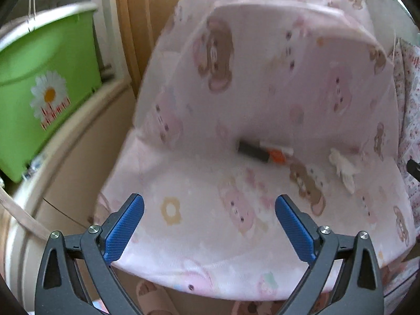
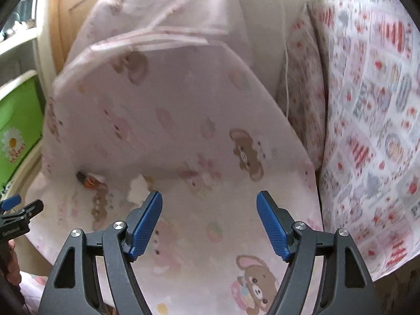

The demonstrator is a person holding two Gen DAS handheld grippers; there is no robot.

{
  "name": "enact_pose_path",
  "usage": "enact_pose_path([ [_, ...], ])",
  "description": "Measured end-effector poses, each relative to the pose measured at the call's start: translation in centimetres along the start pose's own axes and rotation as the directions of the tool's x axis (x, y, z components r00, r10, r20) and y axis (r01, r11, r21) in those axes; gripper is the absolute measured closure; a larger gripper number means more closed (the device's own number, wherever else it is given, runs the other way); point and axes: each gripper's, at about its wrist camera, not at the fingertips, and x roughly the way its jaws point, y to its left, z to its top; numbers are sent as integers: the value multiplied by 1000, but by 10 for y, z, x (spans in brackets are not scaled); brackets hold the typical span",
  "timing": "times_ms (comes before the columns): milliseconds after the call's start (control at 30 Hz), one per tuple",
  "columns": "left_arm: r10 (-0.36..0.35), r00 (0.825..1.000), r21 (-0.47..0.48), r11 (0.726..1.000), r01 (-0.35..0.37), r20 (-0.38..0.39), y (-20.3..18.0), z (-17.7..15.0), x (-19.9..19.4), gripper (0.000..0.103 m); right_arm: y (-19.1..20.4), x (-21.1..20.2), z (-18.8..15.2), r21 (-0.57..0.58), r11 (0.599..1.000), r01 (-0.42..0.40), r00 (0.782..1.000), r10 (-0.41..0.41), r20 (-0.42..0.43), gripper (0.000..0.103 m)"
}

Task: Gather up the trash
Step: 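Close the left tool on the orange-and-white hair tie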

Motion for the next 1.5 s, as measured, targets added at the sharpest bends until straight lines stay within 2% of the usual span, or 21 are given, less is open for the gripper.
enact_pose_path([
  [133, -10, 998, -26, 1000, 9, -62, 0, -8, 15, 14, -1, 10, -6, 30, 999, -32, 998, 34, -46, 27],
  [200, -7, 997, -15, 1000, 6, -72, -3, -8, 21, 27, 2, 14, -9, 23, 999, -26, 998, 27, -54, 27],
  [267, -27, 997, -20, 999, 26, -77, -6, -5, 25, 30, 7, 18, -10, 2, 1000, -14, 998, 14, -58, 27],
  [367, -99, 993, -56, 994, 96, -63, -12, 8, 32, 31, 14, 22, -11, -16, 1000, -11, 998, 10, -59, 27],
  [433, -102, 994, -49, 994, 100, -32, -19, 22, 35, 31, 17, 24, -12, -23, 1000, 1, 998, -3, -59, 27],
  [533, -107, 994, 19, 994, 107, 0, -33, 38, 41, 21, 18, 26, -12, -24, 1000, -2, 998, 1, -64, 27],
  [633, -56, 998, 144, 988, 60, -32, -51, 42, 57, 19, 18, 26, -12, -26, 1000, -4, 998, 3, -65, 27],
  [700, -12, 999, 190, 982, 19, -39, -58, 38, 67, 19, 18, 27, -12, -36, 999, 5, 998, -7, -62, 27],
  [733, -12, 999, 197, 980, 21, -47, -60, 36, 70, 20, 17, 26, -11, -39, 999, 5, 998, -8, -60, 27],
  [833, -40, 997, 222, 974, 52, -59, -69, 33, 75, 29, 16, 27, -10, -34, 999, -1, 998, -1, -64, 27],
  [900, -69, 997, 240, 968, 77, -42, -75, 32, 73, 40, 15, 28, -9, -28, 1000, -2, 998, 0, -69, 27],
  [1000, -122, 992, 231, 964, 129, -45, -82, 33, 77, 44, 14, 29, -9, -17, 1000, -8, 997, 6, -78, 27],
  [1167, -125, 991, 177, 975, 133, -54, -83, 37, 89, 55, 16, 30, -8, -30, 1000, -1, 997, -1, -72, 27],
  [1233, -105, 994, 176, 978, 110, -39, -83, 40, 93, 63, 18, 30, -8, -44, 999, 9, 998, -12, -62, 27],
  [1300, -84, 996, 172, 981, 87, -25, -83, 40, 91, 82, 20, 30, -8, -61, 998, 14, 998, -18, -55, 27],
  [1367, -140, 989, 147, 979, 144, -37, -79, 39, 87, 89, 22, 30, -8, -69, 998, 14, 998, -18, -56, 27],
  [1500, -175, 984, 93, 980, 178, -40, -69, 36, 75, 93, 23, 32, -9, -75, 997, 6, 998, -11, -61, 27],
])
